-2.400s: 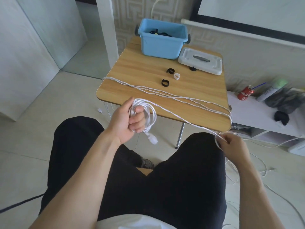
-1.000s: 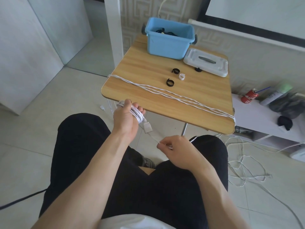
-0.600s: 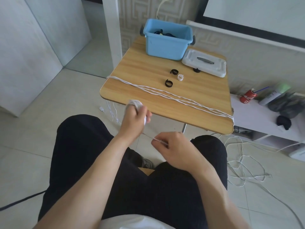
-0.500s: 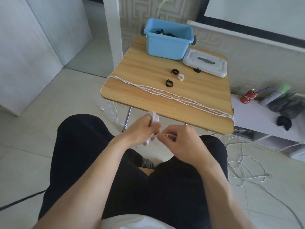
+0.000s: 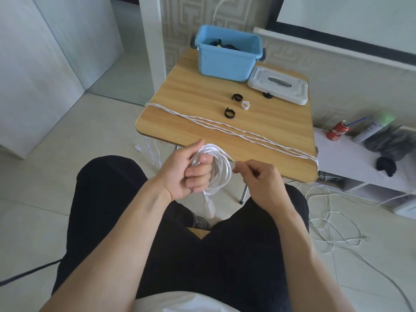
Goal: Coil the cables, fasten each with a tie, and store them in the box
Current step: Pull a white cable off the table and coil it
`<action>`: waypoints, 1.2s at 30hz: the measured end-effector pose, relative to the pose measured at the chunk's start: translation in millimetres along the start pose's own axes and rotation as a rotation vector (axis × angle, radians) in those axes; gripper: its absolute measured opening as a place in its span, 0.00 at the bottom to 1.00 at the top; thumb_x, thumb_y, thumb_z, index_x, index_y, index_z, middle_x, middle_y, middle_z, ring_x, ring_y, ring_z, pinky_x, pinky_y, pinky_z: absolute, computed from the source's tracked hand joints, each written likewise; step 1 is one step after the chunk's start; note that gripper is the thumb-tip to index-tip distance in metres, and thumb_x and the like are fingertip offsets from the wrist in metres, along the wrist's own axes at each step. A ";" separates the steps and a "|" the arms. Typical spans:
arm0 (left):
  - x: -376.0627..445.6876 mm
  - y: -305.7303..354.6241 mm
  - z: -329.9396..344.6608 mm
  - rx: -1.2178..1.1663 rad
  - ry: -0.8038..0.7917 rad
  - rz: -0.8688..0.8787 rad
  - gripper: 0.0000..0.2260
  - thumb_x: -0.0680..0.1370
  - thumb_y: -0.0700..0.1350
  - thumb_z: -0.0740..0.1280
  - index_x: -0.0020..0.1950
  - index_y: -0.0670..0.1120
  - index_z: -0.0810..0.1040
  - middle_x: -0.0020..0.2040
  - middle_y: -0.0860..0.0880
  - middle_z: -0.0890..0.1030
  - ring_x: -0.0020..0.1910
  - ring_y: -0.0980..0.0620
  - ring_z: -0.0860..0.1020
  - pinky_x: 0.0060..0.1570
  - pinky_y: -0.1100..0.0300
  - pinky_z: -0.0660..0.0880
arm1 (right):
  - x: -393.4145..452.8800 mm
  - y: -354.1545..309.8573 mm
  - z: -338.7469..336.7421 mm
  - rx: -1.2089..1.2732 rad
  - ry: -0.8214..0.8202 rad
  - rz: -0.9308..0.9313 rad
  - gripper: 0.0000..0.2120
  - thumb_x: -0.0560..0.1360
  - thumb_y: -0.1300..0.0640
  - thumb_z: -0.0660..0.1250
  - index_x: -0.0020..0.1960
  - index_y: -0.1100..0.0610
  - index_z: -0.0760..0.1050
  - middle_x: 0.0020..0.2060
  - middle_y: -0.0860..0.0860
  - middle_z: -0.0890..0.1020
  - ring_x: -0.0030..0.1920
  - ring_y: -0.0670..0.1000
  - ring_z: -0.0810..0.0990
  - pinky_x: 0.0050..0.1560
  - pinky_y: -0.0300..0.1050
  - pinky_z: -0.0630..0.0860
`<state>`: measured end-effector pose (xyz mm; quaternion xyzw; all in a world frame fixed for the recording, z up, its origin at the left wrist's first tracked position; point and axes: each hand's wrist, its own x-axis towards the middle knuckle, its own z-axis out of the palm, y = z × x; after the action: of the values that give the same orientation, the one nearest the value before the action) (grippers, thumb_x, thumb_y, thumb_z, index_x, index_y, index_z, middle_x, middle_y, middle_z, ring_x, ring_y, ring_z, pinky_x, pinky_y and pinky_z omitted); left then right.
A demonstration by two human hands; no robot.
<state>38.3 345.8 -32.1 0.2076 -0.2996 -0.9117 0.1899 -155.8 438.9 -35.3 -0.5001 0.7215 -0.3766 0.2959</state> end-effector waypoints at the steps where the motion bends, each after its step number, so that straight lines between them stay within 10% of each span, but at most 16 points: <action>1: 0.3 1.3 0.5 -0.092 0.027 0.041 0.24 0.84 0.56 0.51 0.33 0.47 0.70 0.19 0.54 0.62 0.16 0.56 0.62 0.19 0.63 0.61 | -0.8 2.0 2.1 -0.029 -0.020 0.009 0.13 0.81 0.47 0.65 0.42 0.48 0.83 0.26 0.49 0.68 0.28 0.50 0.65 0.30 0.42 0.61; 11: 6.9 3.5 -1.6 -0.347 0.462 0.464 0.15 0.85 0.49 0.52 0.42 0.45 0.68 0.32 0.49 0.67 0.30 0.51 0.66 0.40 0.56 0.69 | -17.2 2.3 25.9 -0.217 -0.319 0.043 0.10 0.84 0.50 0.61 0.52 0.51 0.81 0.33 0.51 0.78 0.29 0.45 0.69 0.31 0.38 0.66; 20: 20.4 -17.2 -4.6 0.591 0.820 0.566 0.15 0.86 0.43 0.55 0.41 0.40 0.69 0.35 0.45 0.74 0.29 0.56 0.74 0.35 0.64 0.73 | -30.4 -23.7 32.6 -0.359 -0.420 -0.013 0.12 0.82 0.48 0.62 0.55 0.51 0.83 0.39 0.44 0.83 0.39 0.44 0.82 0.46 0.48 0.82; 23: 12.4 -12.7 -6.1 0.923 0.764 0.598 0.19 0.84 0.37 0.56 0.34 0.35 0.71 0.30 0.46 0.72 0.25 0.59 0.70 0.30 0.69 0.69 | -30.5 -26.5 22.4 -0.363 -0.363 -0.036 0.11 0.80 0.47 0.65 0.51 0.51 0.84 0.36 0.41 0.81 0.36 0.40 0.79 0.37 0.38 0.77; 28: 9.8 -18.6 1.8 1.218 0.375 0.164 0.13 0.83 0.38 0.57 0.38 0.38 0.69 0.34 0.44 0.72 0.31 0.54 0.70 0.37 0.57 0.74 | -25.1 -32.0 10.5 -0.227 -0.224 -0.090 0.08 0.77 0.47 0.71 0.43 0.49 0.83 0.30 0.42 0.79 0.27 0.41 0.76 0.32 0.32 0.70; 36: 1.4 -14.9 6.3 0.762 0.036 -0.086 0.21 0.86 0.53 0.52 0.43 0.41 0.72 0.29 0.45 0.66 0.27 0.49 0.63 0.32 0.56 0.65 | -7.4 -17.8 -7.8 0.021 -0.020 -0.030 0.15 0.67 0.44 0.80 0.35 0.54 0.81 0.26 0.55 0.74 0.27 0.47 0.66 0.29 0.41 0.65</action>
<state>30.7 359.2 -37.1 0.2918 -0.6045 -0.7383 0.0659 -150.7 444.0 -15.8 -0.5112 0.7069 -0.3837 0.3027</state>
